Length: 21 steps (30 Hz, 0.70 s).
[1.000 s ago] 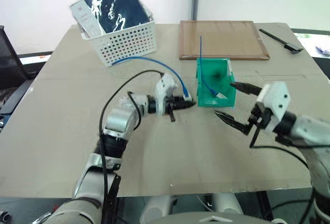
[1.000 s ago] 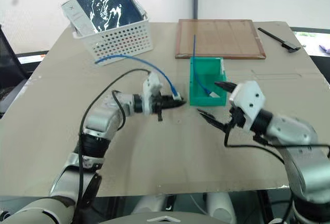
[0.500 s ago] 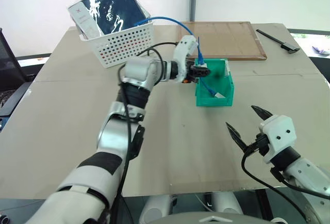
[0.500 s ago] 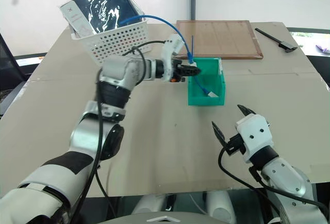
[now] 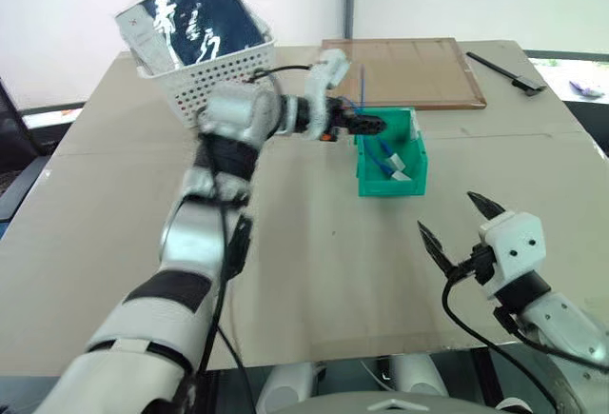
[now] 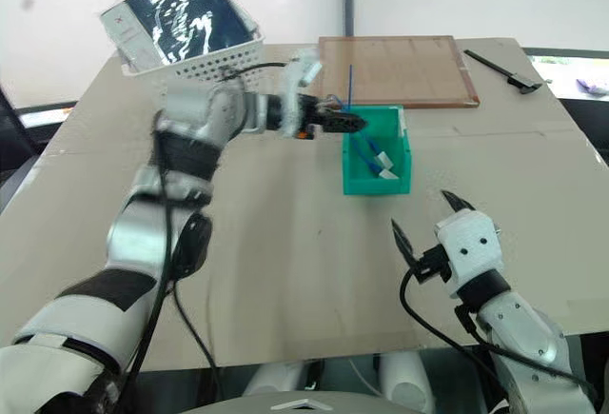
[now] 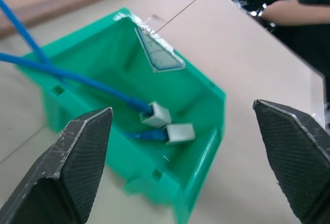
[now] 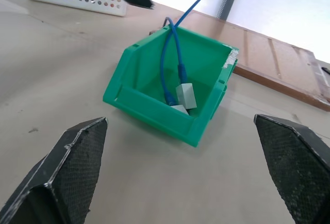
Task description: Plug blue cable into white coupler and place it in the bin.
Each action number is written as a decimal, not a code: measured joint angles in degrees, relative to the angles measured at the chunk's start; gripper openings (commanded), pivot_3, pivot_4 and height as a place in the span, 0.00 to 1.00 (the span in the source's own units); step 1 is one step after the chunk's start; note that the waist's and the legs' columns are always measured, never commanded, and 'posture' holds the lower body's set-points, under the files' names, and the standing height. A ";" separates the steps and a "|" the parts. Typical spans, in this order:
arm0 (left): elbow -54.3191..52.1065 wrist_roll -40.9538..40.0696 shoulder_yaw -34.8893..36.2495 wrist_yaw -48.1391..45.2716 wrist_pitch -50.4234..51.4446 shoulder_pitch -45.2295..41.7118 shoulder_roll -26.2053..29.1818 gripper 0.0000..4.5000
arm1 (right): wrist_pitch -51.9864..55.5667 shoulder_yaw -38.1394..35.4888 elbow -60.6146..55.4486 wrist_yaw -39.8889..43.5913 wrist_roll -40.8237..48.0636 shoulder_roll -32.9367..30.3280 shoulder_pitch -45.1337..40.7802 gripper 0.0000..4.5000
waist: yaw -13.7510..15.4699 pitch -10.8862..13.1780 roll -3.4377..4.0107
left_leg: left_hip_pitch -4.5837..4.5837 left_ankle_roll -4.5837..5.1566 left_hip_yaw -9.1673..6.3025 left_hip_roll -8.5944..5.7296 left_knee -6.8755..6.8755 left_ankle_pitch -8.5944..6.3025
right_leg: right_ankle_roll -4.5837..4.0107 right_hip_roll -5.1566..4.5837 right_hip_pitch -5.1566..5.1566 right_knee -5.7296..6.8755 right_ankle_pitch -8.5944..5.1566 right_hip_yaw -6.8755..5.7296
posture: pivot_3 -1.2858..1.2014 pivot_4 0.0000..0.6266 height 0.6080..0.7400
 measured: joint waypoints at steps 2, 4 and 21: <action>-10.87 -0.13 1.50 0.01 -5.48 13.02 3.24 0.99 | -0.31 -5.22 4.28 4.20 4.89 -2.60 -3.78 1.00 | 0.16 0.11 -0.17 | -0.09 -0.01 0.03 0.03 -0.11 0.01 | -0.03 0.02 -0.15 -0.02 0.02 0.05 | 0.52 0.24 1.00; -16.39 -0.58 2.30 -1.01 -8.07 18.84 5.29 0.99 | -0.35 -8.79 7.11 8.56 9.31 -5.63 -5.11 1.00 | 1.34 0.16 -0.22 | -0.24 -0.01 -0.10 0.02 -0.11 0.01 | -0.05 0.02 -0.26 0.01 0.02 -0.08 | 0.52 0.24 1.00; -36.95 -2.65 16.41 -0.17 -29.18 65.51 8.54 0.99 | -9.34 -17.65 32.53 38.81 17.67 -26.55 -5.49 1.00 | 3.28 0.17 -0.17 | -0.14 0.43 0.02 0.03 -0.06 -0.24 | -0.18 -0.09 -0.01 -0.18 -0.09 -0.15 | 0.52 0.24 1.00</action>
